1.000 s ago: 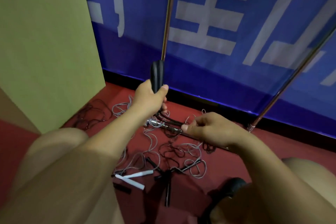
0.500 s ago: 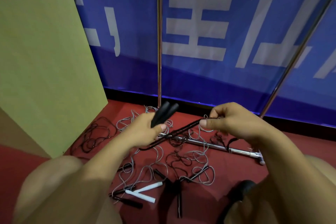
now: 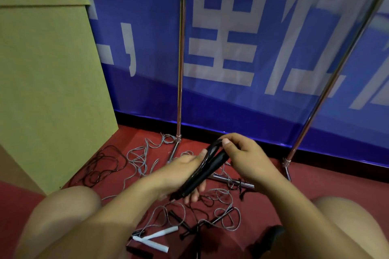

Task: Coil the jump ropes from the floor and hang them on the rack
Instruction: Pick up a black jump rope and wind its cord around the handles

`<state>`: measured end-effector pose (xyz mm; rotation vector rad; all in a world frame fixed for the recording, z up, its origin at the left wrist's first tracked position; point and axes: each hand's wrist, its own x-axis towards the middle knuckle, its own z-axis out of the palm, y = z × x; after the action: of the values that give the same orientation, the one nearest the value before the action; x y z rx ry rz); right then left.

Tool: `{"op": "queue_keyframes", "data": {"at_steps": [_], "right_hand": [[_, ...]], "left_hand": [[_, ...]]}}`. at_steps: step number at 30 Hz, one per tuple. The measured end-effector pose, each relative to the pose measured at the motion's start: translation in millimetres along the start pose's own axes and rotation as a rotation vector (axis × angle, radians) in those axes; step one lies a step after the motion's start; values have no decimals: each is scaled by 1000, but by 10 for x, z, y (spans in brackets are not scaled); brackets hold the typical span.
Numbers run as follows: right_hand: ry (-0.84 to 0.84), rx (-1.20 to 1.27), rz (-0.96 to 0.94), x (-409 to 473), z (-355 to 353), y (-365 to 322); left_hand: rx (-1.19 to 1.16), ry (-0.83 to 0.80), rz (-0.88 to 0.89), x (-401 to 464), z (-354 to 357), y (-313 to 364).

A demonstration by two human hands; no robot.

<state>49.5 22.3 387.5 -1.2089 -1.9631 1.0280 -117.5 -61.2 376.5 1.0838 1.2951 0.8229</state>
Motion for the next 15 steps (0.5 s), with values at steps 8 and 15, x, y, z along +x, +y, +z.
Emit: {"op": "queue_keyframes", "data": {"at_steps": [8, 15], "right_hand": [[-35, 107, -7, -7, 83, -42], [67, 78, -34, 11, 14, 3]], "left_hand": [[-198, -87, -87, 5, -2, -17], [-294, -194, -103, -106, -90, 47]]}}
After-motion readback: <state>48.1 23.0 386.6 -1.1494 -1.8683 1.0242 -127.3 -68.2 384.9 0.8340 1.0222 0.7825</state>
